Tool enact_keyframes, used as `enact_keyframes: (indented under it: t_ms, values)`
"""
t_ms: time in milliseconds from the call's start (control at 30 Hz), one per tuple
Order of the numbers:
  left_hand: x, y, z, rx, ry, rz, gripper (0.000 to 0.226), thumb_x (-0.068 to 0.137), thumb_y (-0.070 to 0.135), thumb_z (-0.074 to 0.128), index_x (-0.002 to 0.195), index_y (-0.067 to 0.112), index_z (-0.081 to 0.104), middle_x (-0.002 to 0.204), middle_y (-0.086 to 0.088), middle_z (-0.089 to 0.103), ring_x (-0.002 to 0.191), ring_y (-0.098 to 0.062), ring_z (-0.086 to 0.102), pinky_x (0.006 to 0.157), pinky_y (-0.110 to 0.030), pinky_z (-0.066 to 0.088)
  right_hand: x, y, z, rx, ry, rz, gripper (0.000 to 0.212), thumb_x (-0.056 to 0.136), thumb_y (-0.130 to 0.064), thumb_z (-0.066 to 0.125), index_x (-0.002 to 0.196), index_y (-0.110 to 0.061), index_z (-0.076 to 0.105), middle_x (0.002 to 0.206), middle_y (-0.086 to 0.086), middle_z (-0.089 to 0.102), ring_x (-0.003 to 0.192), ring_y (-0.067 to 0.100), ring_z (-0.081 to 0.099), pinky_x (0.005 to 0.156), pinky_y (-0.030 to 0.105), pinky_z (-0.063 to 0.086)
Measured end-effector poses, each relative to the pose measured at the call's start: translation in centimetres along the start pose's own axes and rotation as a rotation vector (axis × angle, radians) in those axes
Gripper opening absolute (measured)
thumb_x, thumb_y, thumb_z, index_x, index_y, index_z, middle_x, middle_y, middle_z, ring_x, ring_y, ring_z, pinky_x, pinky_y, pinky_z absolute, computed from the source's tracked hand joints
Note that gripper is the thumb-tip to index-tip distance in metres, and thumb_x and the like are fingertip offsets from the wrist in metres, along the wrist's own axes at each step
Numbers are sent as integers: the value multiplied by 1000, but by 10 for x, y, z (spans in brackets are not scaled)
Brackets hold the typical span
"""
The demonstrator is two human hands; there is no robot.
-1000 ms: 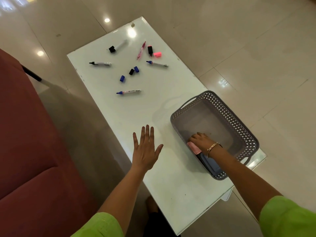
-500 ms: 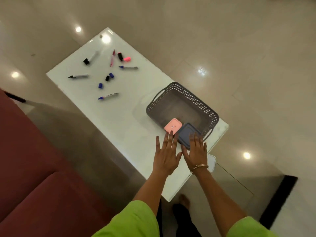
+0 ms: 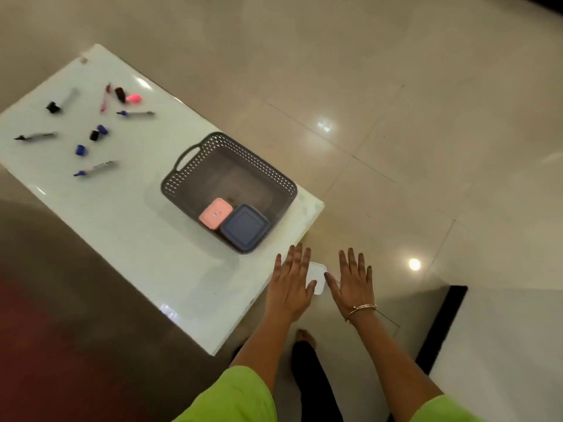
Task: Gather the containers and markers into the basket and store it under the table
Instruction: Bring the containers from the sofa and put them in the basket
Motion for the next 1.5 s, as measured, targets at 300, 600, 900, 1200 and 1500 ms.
enact_keyframes:
  t_ms: [300, 600, 900, 1200, 1500]
  values:
    - [72, 26, 168, -19, -122, 61, 65, 96, 40, 24, 146, 17, -9, 159, -5, -4, 146, -20, -4, 119, -42, -1, 62, 126, 142, 213, -44, 198, 69, 93, -50, 32, 146, -13, 7, 157, 9, 10, 145, 27, 7, 118, 45, 12]
    - [207, -48, 348, 32, -204, -24, 66, 96, 42, 27, 146, 18, -10, 159, -4, -7, 146, -21, -3, 119, -40, 2, 189, 190, 327, 346, -143, 265, 90, 83, -57, 51, 145, -7, 8, 155, 13, 18, 142, 27, 20, 116, 42, 23]
    - [226, -114, 412, 107, -252, -97, 65, 97, 36, 30, 146, 16, -6, 159, -8, -4, 146, -24, -2, 119, -39, 2, 222, 162, 418, 455, -152, 561, 145, 42, -68, 77, 142, -10, -12, 144, 17, 28, 130, 36, 34, 89, 54, 47]
    - [206, -75, 341, 46, -214, 24, 60, 97, 28, 27, 147, 15, -4, 159, -6, -1, 146, -19, -4, 119, -40, -3, 207, 144, 334, 372, 30, 606, 138, 48, -52, 82, 140, -10, -11, 132, 20, 34, 120, 38, 38, 87, 58, 44]
    - [135, 9, 73, -7, 118, 220, 59, 95, 23, 29, 147, 13, 2, 158, -9, 6, 146, -22, 2, 116, -40, -6, 151, 79, 39, 400, 236, 385, 125, 50, -47, 83, 140, -24, 0, 128, 22, 34, 117, 44, 41, 90, 57, 46]
Point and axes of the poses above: each hand's wrist, its own x-axis towards the middle knuckle, its own z-axis out of the palm, y = z × x, the point moved 8 cm from there along x, towards the middle knuckle
